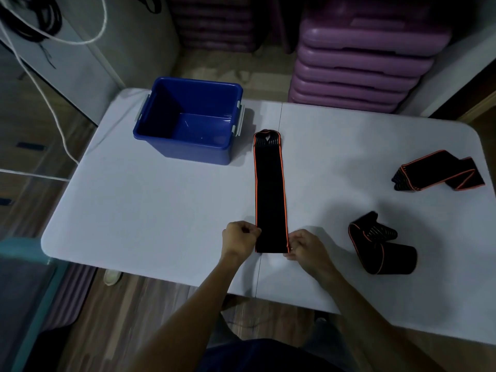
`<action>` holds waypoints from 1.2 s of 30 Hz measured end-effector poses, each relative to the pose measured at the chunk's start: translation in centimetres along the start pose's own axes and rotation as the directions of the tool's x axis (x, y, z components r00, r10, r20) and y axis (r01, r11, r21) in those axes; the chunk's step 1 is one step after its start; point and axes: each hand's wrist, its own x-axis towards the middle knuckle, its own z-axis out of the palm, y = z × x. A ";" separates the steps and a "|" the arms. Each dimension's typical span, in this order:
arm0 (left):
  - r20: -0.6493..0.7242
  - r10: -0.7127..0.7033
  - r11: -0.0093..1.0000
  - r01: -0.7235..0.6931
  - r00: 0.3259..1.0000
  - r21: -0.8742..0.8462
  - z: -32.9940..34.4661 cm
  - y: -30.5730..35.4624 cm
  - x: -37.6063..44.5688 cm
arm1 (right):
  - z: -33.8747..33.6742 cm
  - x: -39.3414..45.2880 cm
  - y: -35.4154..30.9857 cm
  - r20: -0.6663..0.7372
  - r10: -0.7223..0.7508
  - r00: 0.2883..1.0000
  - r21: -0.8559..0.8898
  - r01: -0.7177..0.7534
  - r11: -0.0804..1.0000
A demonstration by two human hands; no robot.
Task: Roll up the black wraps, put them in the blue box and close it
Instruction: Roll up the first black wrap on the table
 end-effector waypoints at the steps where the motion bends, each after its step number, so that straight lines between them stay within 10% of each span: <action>1: 0.004 0.007 1.000 -0.007 1.000 -0.003 0.1 -0.2 -0.1 | 0.2 -0.2 0.1 -0.009 0.014 1.000 0.038 -0.014 0.999; 11: 0.098 0.007 0.993 0.004 0.995 -0.118 -0.5 -0.8 -0.3 | -1.1 -1.3 0.0 0.132 0.111 0.985 0.193 -0.136 0.972; 15: 0.066 0.294 0.941 -0.301 0.953 0.157 -1.6 -0.7 -1.8 | -0.9 -1.8 1.4 -0.013 -0.159 0.987 -0.181 0.154 0.971; 20: 0.423 0.471 0.614 -0.632 0.774 0.474 -1.6 -2.1 -2.9 | -0.6 -2.3 1.8 0.175 -0.604 0.777 -0.622 0.563 0.544; 25: 0.352 0.504 0.535 -0.605 0.789 0.590 0.3 -2.9 -3.1 | 0.2 -1.3 1.3 0.305 -0.669 0.677 -0.756 0.600 0.262; 30: 0.286 0.498 0.552 -0.553 0.819 0.624 0.8 -2.8 -3.1 | 0.0 -1.3 0.6 0.291 -0.687 0.665 -0.772 0.588 0.242; 36: 0.357 0.449 0.554 -0.569 0.819 0.608 -0.7 -1.0 -2.2 | -0.3 -0.9 -1.0 0.238 -0.555 0.797 -0.703 0.536 0.468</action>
